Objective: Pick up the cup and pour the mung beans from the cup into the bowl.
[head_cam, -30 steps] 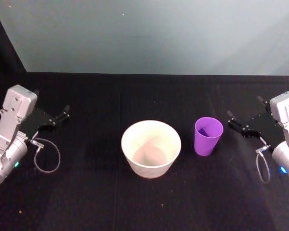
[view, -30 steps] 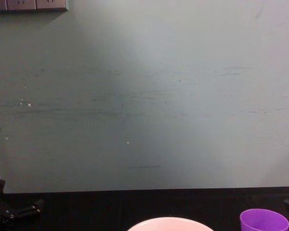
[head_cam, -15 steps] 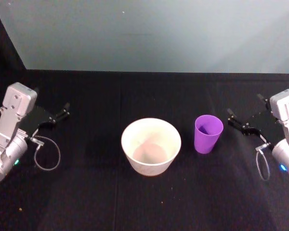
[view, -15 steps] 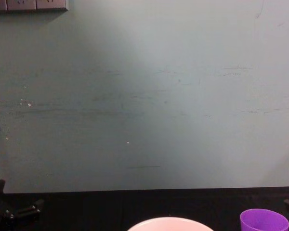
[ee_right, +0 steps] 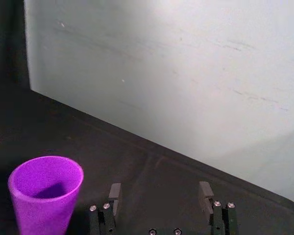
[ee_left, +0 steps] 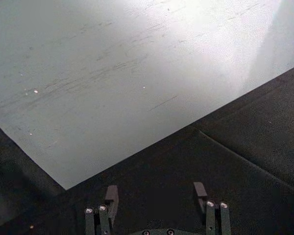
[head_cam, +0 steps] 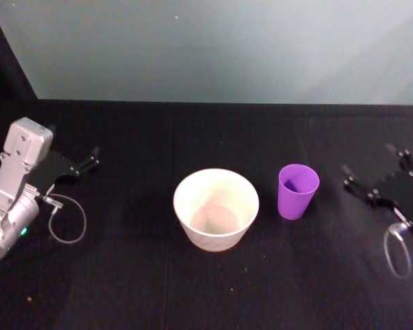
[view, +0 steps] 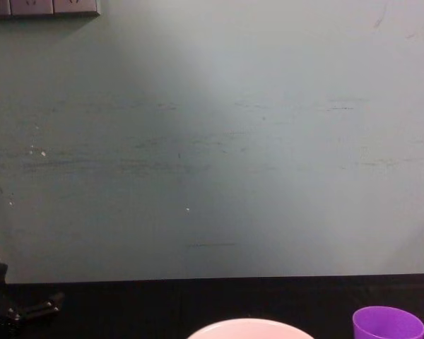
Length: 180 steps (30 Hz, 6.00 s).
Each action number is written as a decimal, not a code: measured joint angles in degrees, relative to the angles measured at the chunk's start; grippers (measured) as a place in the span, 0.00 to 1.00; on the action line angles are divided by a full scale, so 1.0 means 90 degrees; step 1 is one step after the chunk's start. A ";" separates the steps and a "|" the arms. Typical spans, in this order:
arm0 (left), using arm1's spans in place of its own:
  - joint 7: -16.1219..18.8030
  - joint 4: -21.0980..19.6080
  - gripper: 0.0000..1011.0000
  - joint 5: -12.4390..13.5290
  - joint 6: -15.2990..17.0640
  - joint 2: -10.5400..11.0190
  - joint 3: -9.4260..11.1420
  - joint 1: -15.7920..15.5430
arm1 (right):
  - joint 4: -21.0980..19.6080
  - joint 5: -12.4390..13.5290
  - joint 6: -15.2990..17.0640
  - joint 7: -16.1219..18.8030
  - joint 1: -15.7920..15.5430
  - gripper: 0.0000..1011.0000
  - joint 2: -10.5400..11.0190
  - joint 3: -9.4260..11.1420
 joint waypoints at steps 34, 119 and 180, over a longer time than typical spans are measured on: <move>0.0000 0.0001 0.99 0.0000 0.0000 0.0000 0.0001 0.0000 | 0.0938 0.1400 0.0064 0.2775 0.0442 0.99 -0.0630 -0.0241; 0.0000 0.0000 0.99 0.0000 0.0000 0.0000 0.0001 0.0000 | -0.2226 0.0840 0.2431 0.2125 -0.0190 0.73 0.0003 0.1569; 0.0000 0.0000 0.99 0.0000 0.0000 0.0000 0.0000 0.0000 | -0.2232 0.0827 0.2422 0.2113 -0.0197 0.73 0.0009 0.1549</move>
